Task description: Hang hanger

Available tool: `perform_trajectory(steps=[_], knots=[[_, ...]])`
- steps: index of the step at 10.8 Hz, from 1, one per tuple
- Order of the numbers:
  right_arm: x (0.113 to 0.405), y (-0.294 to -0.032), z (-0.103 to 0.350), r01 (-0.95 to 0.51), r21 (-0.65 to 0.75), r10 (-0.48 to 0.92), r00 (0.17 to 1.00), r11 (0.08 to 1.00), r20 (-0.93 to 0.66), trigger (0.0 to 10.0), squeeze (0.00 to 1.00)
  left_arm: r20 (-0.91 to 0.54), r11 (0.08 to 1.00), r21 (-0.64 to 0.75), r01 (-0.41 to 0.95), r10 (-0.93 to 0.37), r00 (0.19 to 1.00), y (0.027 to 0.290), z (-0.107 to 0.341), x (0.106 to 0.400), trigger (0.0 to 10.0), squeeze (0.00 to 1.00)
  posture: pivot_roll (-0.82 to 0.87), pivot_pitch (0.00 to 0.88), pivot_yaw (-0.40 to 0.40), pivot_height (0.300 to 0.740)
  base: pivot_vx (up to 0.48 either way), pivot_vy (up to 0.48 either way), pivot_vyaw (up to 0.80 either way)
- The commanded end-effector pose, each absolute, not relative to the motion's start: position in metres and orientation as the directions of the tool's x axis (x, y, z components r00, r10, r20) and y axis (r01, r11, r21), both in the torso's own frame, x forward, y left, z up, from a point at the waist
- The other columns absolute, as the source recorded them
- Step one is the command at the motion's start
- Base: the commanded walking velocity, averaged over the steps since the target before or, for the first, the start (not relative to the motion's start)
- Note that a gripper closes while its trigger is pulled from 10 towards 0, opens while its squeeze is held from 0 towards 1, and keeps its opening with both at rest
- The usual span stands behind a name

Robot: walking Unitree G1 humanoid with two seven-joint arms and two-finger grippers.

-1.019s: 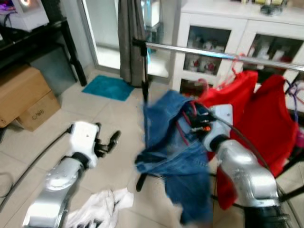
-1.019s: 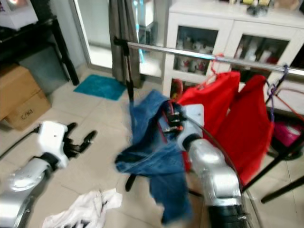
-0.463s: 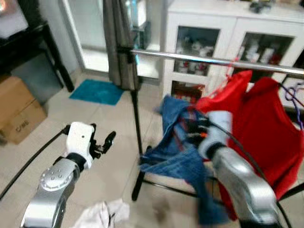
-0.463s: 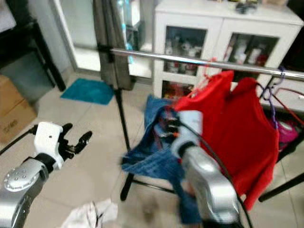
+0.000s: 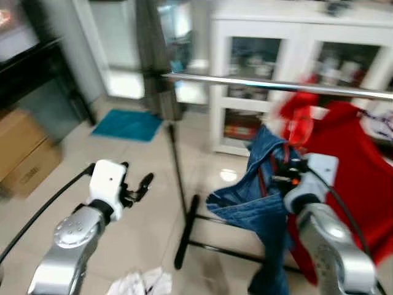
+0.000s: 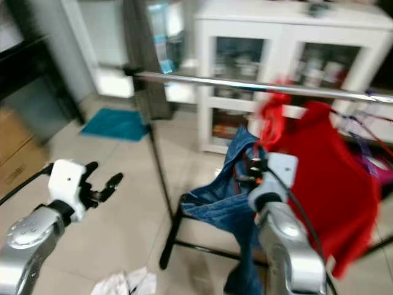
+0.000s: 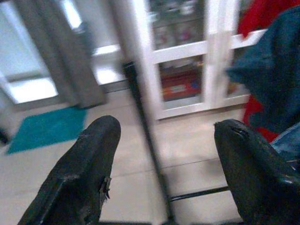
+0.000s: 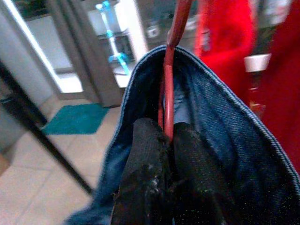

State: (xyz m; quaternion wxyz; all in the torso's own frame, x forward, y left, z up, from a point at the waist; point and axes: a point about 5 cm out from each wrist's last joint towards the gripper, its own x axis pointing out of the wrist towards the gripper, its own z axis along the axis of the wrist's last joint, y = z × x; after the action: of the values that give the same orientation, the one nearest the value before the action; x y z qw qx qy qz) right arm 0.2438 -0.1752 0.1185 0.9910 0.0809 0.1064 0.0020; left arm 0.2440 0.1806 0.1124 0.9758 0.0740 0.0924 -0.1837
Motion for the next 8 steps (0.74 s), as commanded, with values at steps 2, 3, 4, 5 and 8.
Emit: perform_trajectory(steps=[2,3,4,5,8], knots=[[0.236,-0.135,0.136,-0.382,0.055,0.386,0.916,0.923,-0.113,10.0,0.00,-0.201,0.918,0.128,0.376,-0.347,0.916,0.183,0.113,0.243,10.0,0.00,-0.01,0.000,0.080,0.740,0.251,0.000,0.00],[0.233,-0.128,0.137,-0.441,0.071,0.446,0.887,0.895,-0.120,10.0,0.00,-0.203,0.917,0.130,0.376,-0.347,0.916,0.183,0.112,0.242,10.0,0.00,-0.01,0.000,0.072,0.740,0.000,0.000,0.00],[0.234,-0.122,0.137,-0.485,0.029,0.483,0.862,0.874,-0.152,10.0,0.00,-0.201,0.922,0.132,0.364,-0.334,0.921,0.184,0.112,0.240,10.0,0.00,0.00,0.000,0.065,0.740,0.000,0.000,0.00],[0.237,-0.118,0.142,-0.510,0.019,0.507,0.852,0.860,-0.131,10.0,0.00,-0.202,0.923,0.142,0.359,-0.328,0.923,0.187,0.111,0.239,10.0,0.00,0.00,0.000,0.059,0.740,0.000,0.000,0.00],[0.251,-0.103,0.165,-0.560,-0.001,0.559,0.827,0.828,-0.055,10.0,0.00,-0.199,0.888,0.161,0.430,-0.398,0.896,0.187,0.114,0.236,10.0,0.00,0.00,0.000,0.058,0.740,0.000,0.000,0.00]])
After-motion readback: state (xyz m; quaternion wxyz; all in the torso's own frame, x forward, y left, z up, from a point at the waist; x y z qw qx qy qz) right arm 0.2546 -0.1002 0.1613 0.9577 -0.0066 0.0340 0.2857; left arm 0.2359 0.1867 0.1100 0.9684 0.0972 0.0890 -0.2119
